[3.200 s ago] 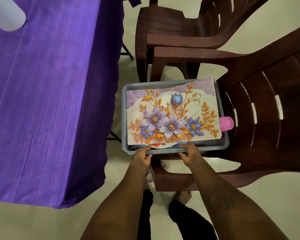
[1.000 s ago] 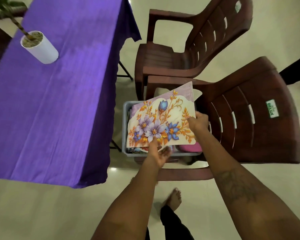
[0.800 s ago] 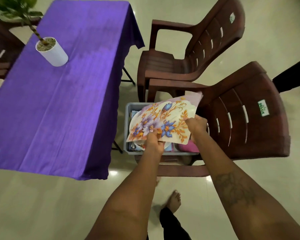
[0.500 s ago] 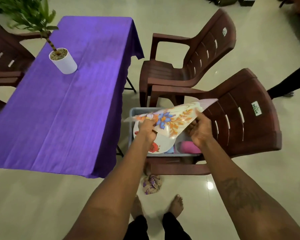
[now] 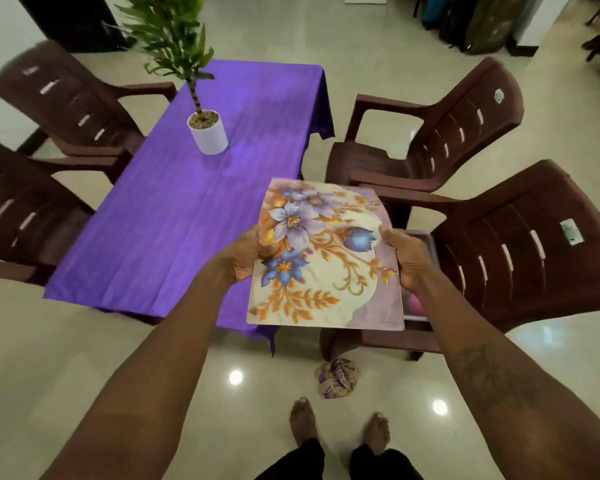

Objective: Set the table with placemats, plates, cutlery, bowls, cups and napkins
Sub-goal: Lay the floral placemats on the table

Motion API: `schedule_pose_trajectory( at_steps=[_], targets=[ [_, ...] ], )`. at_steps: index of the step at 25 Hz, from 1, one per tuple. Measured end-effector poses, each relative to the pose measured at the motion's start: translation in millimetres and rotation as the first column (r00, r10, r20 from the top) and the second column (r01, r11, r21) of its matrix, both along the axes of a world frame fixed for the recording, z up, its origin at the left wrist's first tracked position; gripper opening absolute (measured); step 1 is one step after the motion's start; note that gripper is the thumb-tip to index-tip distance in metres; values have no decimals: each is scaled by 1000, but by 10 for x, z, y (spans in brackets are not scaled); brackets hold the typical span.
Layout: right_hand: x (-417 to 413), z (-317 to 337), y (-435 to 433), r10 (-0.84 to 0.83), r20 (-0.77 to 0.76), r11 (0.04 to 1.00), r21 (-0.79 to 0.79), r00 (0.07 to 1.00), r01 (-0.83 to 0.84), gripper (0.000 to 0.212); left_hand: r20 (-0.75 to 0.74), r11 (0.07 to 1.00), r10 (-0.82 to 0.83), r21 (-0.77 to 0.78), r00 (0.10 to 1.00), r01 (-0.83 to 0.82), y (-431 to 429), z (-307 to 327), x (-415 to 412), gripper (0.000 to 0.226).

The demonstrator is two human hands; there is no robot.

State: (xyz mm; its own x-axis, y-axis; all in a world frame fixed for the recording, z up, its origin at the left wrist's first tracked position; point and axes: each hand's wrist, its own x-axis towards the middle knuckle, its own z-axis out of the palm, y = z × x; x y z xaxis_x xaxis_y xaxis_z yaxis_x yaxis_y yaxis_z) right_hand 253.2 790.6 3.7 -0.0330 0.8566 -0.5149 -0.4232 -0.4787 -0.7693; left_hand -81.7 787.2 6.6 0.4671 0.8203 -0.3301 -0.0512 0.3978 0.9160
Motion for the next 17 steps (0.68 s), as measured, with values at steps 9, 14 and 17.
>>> schedule_pose_trajectory(
  at_steps=[9, 14, 17],
  targets=[
    [-1020, -51, 42, -16, 317, 992, 124, 948, -25, 33, -170, 846, 529, 30, 831, -532, -618, -82, -841, 36],
    [-1512, -65, 15, 6, 352, 992, 119, 936, -51, 34, -154, 740, 658, -50, 737, -671, -775, -78, -1294, 28],
    [-1870, -58, 25, 19, 372, 993, 101, 928, -61, 33, -193, 665, 723, -64, 663, -744, -768, -107, -1684, 26]
  ],
)
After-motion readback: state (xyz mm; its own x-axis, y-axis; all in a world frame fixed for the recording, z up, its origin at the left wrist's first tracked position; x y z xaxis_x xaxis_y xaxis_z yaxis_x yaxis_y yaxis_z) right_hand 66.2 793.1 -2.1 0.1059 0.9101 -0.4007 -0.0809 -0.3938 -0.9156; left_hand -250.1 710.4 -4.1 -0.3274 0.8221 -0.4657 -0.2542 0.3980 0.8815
